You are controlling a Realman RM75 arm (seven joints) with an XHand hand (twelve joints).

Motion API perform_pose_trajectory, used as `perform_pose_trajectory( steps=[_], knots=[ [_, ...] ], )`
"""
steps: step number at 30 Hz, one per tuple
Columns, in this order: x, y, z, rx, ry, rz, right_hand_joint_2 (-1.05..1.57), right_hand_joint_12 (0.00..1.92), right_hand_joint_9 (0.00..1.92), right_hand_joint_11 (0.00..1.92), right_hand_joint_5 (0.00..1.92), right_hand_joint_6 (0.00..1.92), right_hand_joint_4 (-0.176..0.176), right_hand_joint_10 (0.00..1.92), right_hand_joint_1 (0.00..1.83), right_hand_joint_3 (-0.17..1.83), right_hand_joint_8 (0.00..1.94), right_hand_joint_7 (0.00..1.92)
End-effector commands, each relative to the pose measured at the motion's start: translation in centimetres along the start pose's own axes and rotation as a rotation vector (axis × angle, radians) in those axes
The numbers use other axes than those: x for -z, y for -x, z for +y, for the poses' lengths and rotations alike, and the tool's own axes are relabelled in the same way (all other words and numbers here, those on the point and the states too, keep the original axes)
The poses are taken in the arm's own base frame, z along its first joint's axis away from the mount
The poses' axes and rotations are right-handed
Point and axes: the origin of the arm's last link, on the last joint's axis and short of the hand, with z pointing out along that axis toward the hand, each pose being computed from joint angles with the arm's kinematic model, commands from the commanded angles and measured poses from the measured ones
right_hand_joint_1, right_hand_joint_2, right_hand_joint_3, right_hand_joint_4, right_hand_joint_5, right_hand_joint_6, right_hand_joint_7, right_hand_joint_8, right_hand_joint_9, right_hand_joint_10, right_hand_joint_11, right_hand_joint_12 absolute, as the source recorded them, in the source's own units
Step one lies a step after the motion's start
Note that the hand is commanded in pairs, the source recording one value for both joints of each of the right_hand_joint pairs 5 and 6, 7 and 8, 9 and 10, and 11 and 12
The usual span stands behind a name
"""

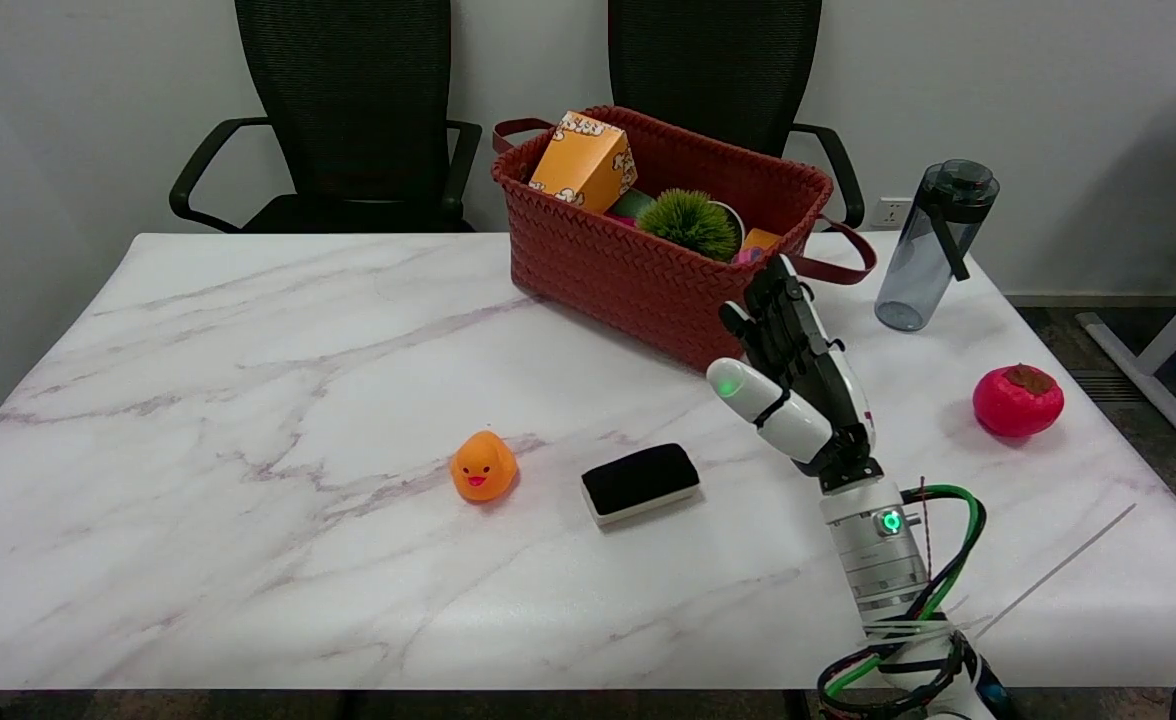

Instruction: Pick up the black bottle.

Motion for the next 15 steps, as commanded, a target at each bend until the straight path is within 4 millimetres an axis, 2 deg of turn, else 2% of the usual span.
perform_pose_trajectory(
  steps=[1,11,15],
  knots=[
    [0.0,0.3,0.9,0.048,0.045,-0.015,0.86,0.22,0.05,0.22,0.0,0.0,0.0,0.05,0.97,-0.17,0.02,0.02],
    [-0.9,-0.6,0.0,0.288,0.041,0.07,0.94,0.26,0.09,0.26,0.0,0.0,0.0,0.09,0.98,-0.17,0.04,0.04],
    [-1.2,-1.3,-0.4,0.375,0.044,0.12,0.9,0.29,0.13,0.29,0.0,0.0,0.0,0.13,1.02,-0.17,0.1,0.1]
  ],
)
